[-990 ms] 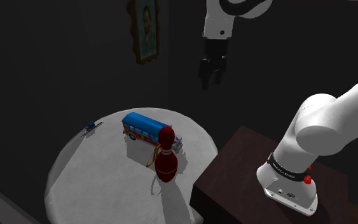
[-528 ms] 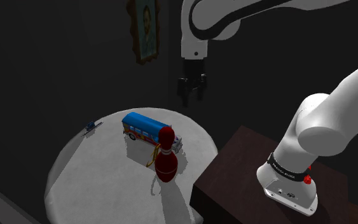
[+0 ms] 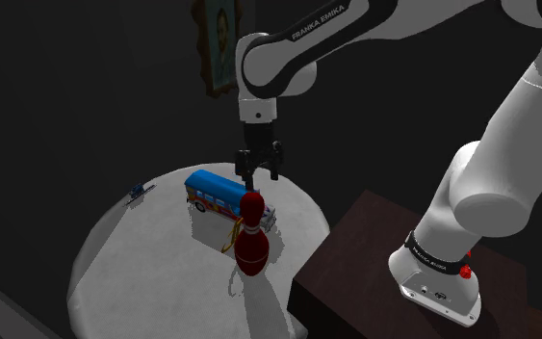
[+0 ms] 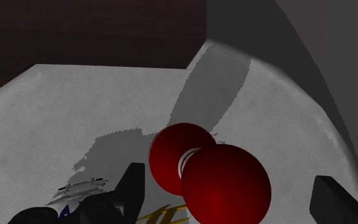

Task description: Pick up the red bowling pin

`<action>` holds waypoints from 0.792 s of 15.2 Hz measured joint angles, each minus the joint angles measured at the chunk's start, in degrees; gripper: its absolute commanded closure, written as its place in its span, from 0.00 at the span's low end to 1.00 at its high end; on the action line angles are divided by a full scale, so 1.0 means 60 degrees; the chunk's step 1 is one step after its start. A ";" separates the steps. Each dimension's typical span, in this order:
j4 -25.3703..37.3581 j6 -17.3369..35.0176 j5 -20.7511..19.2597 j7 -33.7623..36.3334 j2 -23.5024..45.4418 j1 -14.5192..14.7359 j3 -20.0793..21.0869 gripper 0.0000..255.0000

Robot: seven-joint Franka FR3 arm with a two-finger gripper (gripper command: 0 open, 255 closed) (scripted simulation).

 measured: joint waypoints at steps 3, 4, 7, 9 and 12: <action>0.0331 0.0284 0.0105 0.0120 0.0738 0.0117 0.0122 0.00; 0.0324 0.0392 0.0107 0.0078 0.0862 0.0111 0.0116 0.00; 0.0271 0.0735 0.0122 0.0034 0.1164 0.0141 0.0140 0.00; 0.0204 0.0955 0.0134 -0.0002 0.1318 0.0157 0.0150 0.00; 0.0136 0.1151 0.0144 -0.0048 0.1450 0.0167 0.0156 1.00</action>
